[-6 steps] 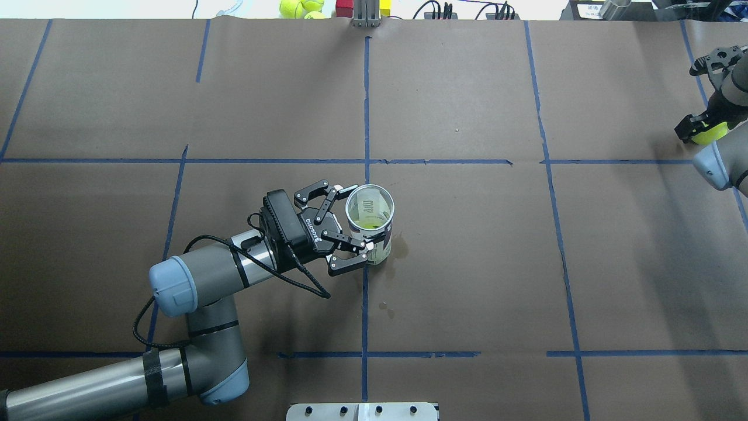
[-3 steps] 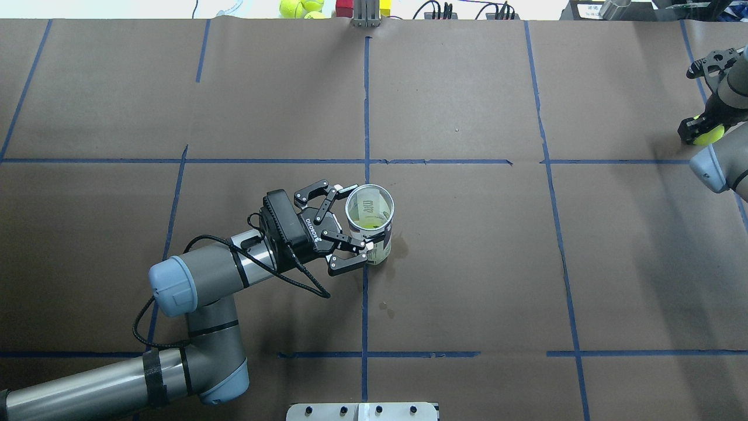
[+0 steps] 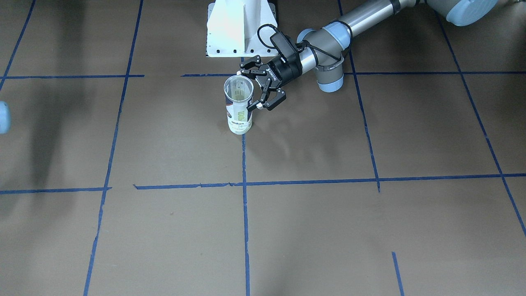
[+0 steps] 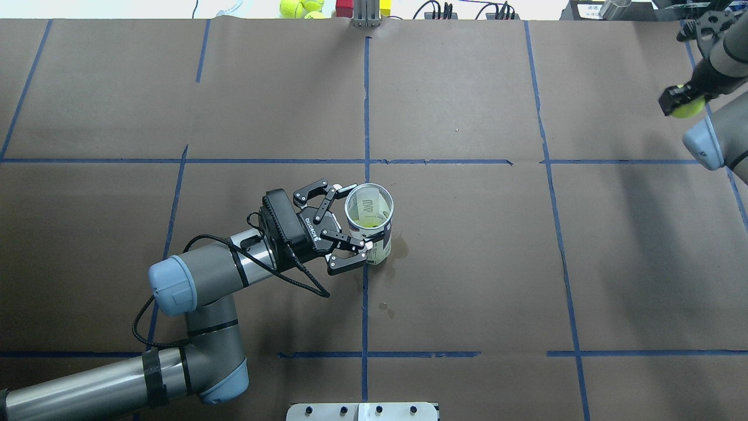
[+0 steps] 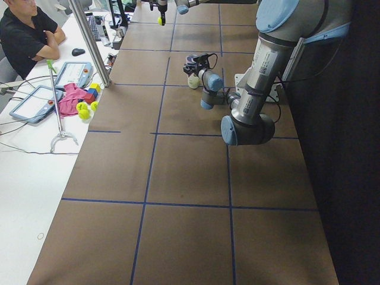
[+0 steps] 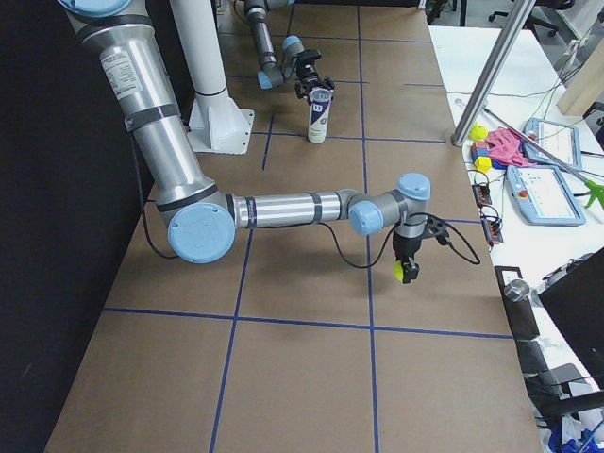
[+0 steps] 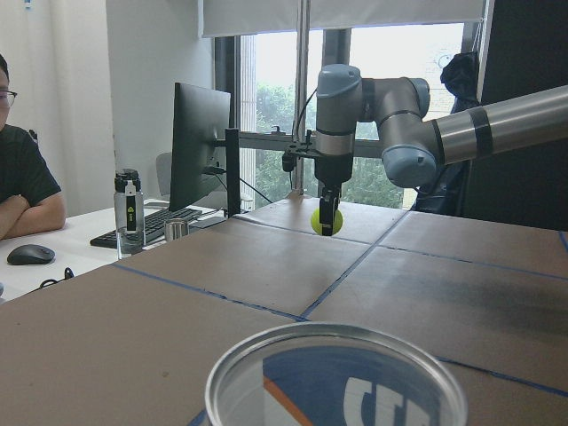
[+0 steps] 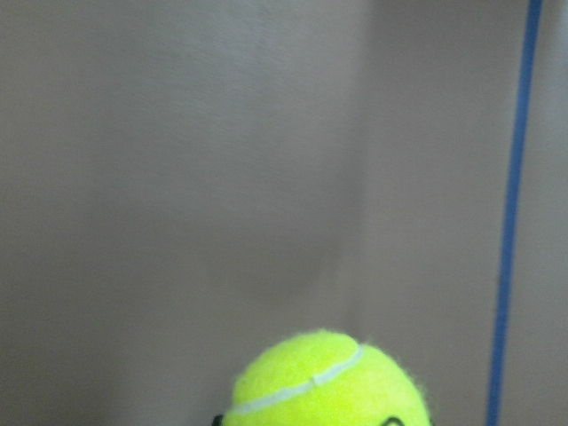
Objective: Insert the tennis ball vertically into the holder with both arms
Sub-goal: 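Grasp the second tennis ball with the right gripper and lift it, then carry the second ball with the right gripper over the can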
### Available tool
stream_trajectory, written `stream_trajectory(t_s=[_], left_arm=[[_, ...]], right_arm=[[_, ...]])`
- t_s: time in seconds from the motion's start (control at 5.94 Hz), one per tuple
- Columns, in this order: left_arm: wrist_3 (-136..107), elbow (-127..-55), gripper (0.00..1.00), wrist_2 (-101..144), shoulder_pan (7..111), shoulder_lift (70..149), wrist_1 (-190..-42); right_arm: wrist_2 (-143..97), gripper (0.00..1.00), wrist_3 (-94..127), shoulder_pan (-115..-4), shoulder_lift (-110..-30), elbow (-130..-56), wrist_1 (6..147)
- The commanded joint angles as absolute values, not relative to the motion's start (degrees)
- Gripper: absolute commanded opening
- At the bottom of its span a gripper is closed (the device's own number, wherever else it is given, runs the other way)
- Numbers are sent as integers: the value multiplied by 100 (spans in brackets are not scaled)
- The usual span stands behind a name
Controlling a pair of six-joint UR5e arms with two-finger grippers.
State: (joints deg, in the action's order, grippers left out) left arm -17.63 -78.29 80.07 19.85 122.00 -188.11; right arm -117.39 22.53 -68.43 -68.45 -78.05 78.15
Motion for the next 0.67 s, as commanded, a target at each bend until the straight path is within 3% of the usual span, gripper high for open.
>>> stream_trajectory(t_s=[0.0, 0.17, 0.51], left_arm=[[-1775, -7805, 100, 8007, 1969, 12199, -18809], [-1784, -7805, 100, 8007, 1960, 12199, -18809], [-1810, -7831, 100, 8007, 1951, 12199, -18809]], right_arm=[[-12268, 0, 4304, -6071, -6803, -10418, 9579], [-12270, 0, 5586, -5464, -6481, -11494, 10241], [-12069, 0, 7804, -4522, -5568, -11935, 10345]])
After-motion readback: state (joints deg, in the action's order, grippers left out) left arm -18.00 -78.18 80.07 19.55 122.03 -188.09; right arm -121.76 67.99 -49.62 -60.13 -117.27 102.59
